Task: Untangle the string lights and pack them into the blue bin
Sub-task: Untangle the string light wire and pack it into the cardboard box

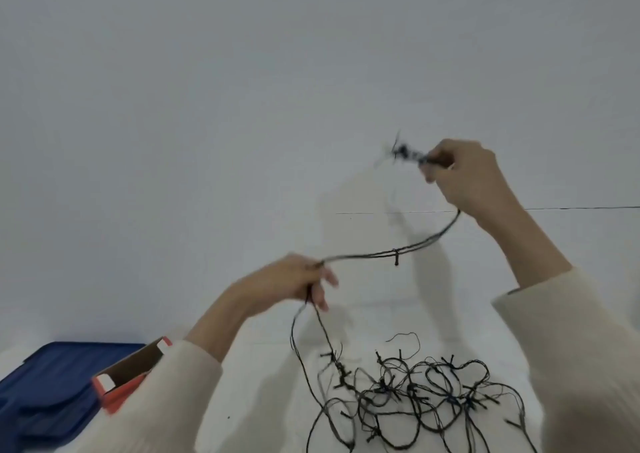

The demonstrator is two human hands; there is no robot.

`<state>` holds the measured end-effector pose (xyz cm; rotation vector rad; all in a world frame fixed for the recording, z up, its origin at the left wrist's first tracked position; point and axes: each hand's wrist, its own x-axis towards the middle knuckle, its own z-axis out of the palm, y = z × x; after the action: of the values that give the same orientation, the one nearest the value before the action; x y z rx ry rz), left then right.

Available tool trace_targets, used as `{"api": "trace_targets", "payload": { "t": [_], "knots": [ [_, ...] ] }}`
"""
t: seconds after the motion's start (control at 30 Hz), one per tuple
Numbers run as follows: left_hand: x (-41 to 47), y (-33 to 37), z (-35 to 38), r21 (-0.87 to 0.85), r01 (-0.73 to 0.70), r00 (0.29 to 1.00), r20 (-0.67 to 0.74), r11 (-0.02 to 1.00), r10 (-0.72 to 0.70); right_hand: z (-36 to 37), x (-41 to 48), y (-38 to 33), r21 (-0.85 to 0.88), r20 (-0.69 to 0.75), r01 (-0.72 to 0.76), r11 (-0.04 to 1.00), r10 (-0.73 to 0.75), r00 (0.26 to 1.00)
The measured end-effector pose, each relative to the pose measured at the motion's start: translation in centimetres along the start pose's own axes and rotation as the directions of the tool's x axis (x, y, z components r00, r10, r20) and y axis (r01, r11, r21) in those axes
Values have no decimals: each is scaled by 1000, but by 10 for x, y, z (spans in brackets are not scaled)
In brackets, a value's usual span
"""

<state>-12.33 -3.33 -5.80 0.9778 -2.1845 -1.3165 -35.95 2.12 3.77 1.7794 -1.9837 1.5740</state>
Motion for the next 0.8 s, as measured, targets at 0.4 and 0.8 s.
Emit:
{"api": "trace_targets", "payload": {
  "t": [0.4, 0.8],
  "knots": [
    [4, 157, -45, 347, -135, 917, -311, 928, 250, -4, -3, -62, 449, 626, -317, 835, -41, 778],
    [-35, 145, -113, 51, -261, 936, -230, 964, 266, -38, 11, -66, 89, 638, 34, 995, -83, 765]
  ]
}}
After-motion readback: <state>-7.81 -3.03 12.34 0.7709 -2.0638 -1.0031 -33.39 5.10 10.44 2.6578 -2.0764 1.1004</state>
